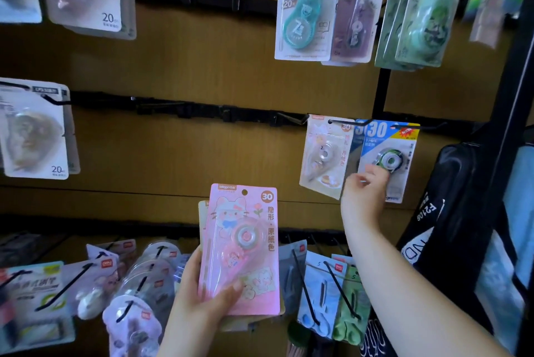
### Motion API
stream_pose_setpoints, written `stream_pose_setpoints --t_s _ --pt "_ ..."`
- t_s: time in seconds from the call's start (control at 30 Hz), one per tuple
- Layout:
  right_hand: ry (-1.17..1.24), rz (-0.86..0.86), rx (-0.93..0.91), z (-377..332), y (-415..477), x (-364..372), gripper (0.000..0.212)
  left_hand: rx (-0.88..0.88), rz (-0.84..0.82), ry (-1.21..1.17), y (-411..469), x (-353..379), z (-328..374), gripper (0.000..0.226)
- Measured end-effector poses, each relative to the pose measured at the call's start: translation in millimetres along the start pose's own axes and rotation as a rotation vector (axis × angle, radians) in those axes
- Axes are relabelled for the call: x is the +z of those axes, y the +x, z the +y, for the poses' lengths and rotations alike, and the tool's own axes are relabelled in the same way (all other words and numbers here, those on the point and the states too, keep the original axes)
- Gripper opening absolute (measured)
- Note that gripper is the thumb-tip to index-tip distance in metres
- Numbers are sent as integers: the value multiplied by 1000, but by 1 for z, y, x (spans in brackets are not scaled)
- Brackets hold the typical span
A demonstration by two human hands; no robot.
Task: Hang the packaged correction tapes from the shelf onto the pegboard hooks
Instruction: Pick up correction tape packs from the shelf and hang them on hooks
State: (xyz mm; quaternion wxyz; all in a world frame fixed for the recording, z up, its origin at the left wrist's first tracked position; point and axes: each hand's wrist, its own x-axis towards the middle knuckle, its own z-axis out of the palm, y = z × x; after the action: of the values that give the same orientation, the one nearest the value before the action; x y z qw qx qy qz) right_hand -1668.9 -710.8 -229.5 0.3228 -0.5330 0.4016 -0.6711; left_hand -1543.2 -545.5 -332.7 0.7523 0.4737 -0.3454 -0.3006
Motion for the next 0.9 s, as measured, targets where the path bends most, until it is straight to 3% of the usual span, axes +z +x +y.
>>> stream_pose_setpoints --t_s 0.07,0.17,0.23,0.53,0.67,0.77,0.9 --pt "14 -170 -4 2 -30 -10 16 23 6 -13 -1 2 -4 70" --pt "-12 -602 114 -1 -75 -24 8 31 8 -22 -4 13 -4 59" --pt "6 -721 140 -1 -92 -29 7 36 -10 -32 -7 19 -4 54" --pt "70 -553 251 -10 -92 -39 20 72 -102 -17 -23 28 3 74" --pt "176 -329 281 -9 -87 -36 21 129 -164 -26 -27 29 3 104" --pt "230 -191 277 -12 -76 -42 23 155 -177 -67 -30 30 8 104" --pt "245 -105 201 -25 -54 -59 26 95 -125 -79 -30 24 20 87"
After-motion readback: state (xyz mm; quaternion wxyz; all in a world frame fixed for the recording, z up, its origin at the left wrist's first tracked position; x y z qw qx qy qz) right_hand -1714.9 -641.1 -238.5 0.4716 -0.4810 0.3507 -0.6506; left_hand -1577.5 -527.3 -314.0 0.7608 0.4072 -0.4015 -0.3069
